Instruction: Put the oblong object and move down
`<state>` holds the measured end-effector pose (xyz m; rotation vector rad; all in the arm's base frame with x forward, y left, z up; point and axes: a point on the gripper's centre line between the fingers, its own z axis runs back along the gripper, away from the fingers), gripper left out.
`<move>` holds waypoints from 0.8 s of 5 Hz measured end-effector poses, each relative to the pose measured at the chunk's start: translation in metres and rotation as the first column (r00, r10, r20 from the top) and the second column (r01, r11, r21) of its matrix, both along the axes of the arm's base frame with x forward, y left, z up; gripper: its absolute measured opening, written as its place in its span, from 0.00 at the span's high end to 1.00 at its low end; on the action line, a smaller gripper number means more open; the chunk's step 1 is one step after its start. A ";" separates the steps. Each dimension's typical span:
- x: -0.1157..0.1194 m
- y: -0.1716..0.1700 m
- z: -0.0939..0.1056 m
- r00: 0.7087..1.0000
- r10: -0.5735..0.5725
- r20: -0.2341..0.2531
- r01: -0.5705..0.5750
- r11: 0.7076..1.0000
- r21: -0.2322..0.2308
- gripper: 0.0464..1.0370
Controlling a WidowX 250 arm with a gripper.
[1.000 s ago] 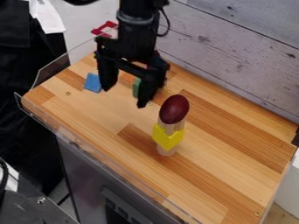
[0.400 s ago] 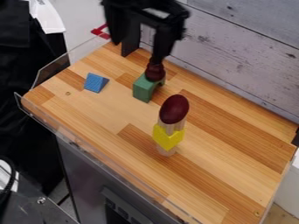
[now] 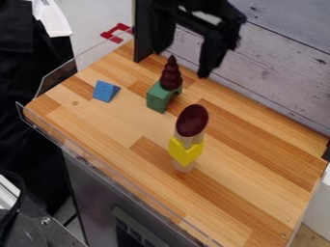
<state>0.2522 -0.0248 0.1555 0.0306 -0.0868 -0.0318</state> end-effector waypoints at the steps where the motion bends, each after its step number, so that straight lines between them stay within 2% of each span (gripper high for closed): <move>1: 0.005 -0.009 -0.011 1.000 -0.015 -0.008 0.014 0.999 -0.048 0.04; 2: 0.001 -0.017 -0.025 0.998 -0.027 -0.061 0.023 0.998 -0.066 0.04; 3: -0.003 -0.024 -0.028 0.996 -0.033 -0.084 0.027 0.997 -0.074 0.04; 4: -0.010 -0.028 -0.037 0.991 -0.031 -0.131 0.021 0.997 -0.077 0.04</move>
